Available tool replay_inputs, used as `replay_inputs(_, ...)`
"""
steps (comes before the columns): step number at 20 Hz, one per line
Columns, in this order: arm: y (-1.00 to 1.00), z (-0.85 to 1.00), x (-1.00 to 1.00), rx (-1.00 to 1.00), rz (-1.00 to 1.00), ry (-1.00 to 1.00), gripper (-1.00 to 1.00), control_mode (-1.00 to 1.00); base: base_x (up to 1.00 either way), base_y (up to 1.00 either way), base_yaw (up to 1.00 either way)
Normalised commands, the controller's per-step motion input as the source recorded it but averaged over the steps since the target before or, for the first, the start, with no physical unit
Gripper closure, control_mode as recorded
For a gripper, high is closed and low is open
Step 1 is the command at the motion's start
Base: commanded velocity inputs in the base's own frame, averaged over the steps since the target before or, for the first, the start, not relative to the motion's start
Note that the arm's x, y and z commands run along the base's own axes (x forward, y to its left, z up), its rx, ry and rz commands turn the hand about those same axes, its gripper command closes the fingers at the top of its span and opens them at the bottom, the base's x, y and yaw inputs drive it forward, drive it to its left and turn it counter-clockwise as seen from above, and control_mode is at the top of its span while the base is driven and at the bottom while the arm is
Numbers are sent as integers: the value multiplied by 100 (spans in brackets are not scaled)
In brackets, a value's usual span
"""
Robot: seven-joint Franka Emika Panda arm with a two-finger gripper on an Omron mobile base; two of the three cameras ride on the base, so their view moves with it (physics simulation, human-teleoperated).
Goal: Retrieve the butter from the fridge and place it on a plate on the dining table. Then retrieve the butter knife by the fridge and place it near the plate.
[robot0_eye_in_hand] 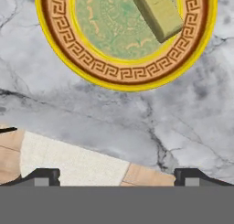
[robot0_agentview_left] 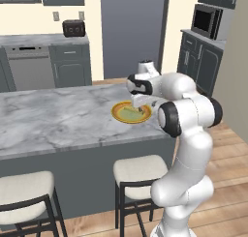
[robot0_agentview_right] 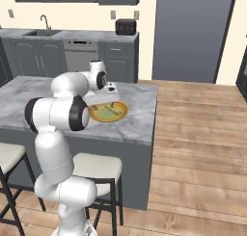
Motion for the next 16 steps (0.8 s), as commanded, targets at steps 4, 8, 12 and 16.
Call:
replay_inputs(4, -7, 32, -37, 4, -23, 2, -100, -100, 0, 0, 0)
replay_inputs(8, 10, 43, -78, -1, -16, -10, -100, -100, 0, 0, 0)
replay_inputs(12, 20, 12, -100, -4, -16, -18, -100, -100, 0, 0, 0)
replay_inputs(16, 0, 33, -100, 0, -11, -12, -100, -100, 0, 0, 0)
